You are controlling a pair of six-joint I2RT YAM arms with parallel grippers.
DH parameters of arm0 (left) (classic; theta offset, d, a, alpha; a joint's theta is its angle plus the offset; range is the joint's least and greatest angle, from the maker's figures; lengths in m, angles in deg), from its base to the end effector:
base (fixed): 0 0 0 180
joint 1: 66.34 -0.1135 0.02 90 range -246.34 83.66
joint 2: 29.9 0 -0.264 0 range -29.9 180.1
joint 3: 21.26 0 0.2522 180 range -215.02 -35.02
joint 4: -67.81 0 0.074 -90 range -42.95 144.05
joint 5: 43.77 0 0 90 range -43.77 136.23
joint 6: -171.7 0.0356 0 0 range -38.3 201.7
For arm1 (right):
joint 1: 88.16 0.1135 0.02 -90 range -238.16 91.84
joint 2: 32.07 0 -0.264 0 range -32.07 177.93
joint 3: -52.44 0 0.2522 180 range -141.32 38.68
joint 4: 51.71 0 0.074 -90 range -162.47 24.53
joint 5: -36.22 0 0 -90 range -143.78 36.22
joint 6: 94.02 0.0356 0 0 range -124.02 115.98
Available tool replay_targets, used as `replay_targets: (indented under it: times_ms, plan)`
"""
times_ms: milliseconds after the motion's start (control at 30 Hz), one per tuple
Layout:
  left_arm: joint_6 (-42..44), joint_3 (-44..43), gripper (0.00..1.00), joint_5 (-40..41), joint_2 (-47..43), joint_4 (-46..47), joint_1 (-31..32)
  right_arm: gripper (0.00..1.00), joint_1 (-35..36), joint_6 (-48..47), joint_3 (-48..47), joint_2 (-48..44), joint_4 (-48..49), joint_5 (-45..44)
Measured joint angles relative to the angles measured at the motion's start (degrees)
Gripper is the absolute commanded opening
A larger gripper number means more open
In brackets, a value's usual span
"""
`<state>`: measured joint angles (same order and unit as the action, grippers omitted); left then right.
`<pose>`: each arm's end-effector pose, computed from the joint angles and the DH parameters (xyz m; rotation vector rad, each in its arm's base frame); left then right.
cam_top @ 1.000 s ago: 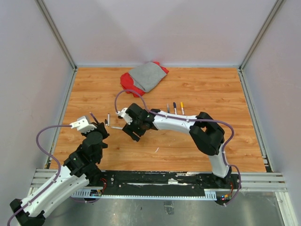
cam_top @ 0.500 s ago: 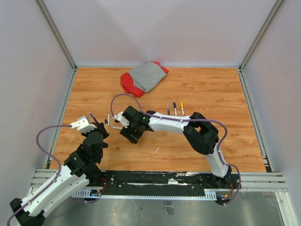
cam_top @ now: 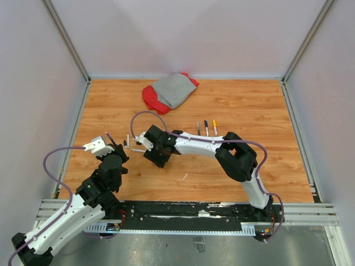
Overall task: Insert the pens into the pen caps
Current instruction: Adjust the pen cap at the center of the board.
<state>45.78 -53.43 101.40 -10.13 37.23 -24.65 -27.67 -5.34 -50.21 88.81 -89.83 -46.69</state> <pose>0.0997 -0.0497 0.2275 -0.5363 1.6664 -0.0764 0.2206 0.3987 0.1702 -1.3981 2.2393 0.5363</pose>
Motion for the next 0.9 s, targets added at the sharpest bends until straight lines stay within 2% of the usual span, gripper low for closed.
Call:
replay_targets:
  times_ms: [200,467,600,900]
  plan:
    - [0.1,0.0,0.00,0.0,0.0,0.0,0.0,0.38,0.0,1.0,0.0,0.1,0.2,-1.6]
    - [0.4,0.0,0.01,-0.3,1.6,0.4,0.0,0.29,0.0,5.9,6.3,-4.0,3.5,-6.6]
    - [1.4,0.0,0.01,-1.5,3.5,2.2,0.0,0.29,0.0,11.0,10.8,-8.2,2.2,-11.8]
    - [6.3,-0.2,0.01,-10.2,11.4,13.5,0.0,0.31,-0.1,30.9,20.9,-19.3,-4.7,-24.3]
